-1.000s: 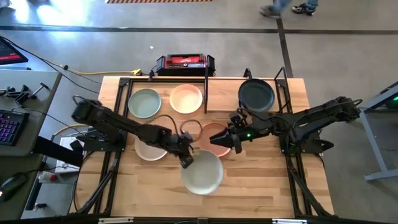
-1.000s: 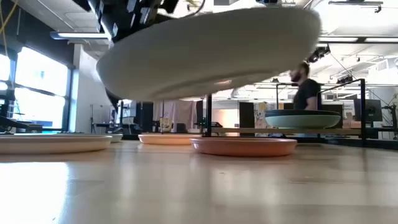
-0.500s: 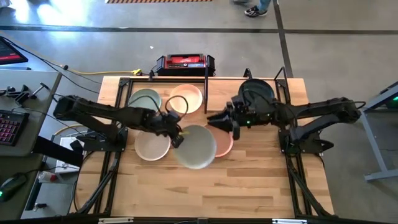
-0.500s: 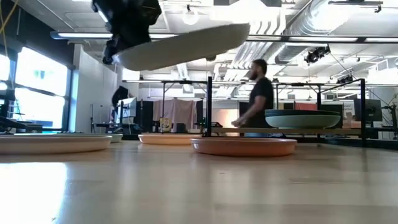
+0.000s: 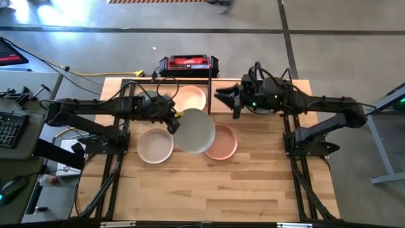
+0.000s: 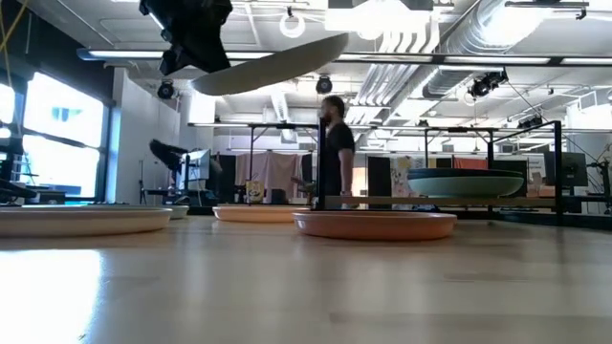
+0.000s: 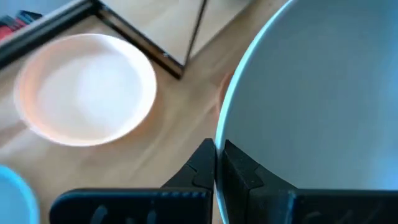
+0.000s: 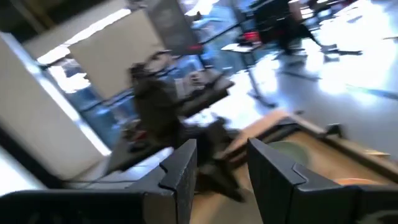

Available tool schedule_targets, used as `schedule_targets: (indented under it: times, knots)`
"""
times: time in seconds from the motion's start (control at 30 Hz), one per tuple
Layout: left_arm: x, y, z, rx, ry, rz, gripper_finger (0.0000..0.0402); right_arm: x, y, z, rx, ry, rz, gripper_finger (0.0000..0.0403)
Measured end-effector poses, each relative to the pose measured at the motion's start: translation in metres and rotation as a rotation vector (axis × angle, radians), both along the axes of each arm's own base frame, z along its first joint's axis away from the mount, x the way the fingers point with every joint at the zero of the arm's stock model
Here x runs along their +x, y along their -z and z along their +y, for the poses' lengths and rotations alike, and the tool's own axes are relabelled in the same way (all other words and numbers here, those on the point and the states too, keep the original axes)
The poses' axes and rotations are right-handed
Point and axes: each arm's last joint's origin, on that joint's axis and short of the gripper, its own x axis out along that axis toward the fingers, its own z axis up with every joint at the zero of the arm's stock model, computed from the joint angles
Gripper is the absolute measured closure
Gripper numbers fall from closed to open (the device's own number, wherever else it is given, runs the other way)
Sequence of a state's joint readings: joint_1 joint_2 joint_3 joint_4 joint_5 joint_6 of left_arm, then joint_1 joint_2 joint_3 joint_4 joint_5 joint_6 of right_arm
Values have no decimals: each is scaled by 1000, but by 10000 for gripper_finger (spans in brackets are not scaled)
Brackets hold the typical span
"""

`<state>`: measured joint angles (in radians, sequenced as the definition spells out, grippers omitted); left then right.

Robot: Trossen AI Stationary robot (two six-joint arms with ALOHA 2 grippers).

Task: Place and stack plates onto a shelf
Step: Stack the gray plate on top of the black plate

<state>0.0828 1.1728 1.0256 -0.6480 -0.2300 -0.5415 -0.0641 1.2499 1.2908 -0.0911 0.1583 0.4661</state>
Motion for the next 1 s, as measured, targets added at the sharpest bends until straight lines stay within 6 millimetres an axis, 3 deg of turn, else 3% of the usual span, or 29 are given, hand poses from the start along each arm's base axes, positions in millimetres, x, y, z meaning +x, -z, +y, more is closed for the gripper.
schedule_targets:
  times: [0.23,0.43,0.67,1.0]
  knots:
    - [-6,-7,18,91,-84,-18,400,-8,-7,-23,-35,132,70,279]
    - [-4,-13,25,184,-206,-78,398,-12,4,-36,-110,165,214,279]
    - [-3,-16,27,243,-310,-114,398,-17,18,-40,-161,154,387,279]
    - [-2,-21,30,284,-406,-173,397,-11,26,-41,-225,129,459,279]
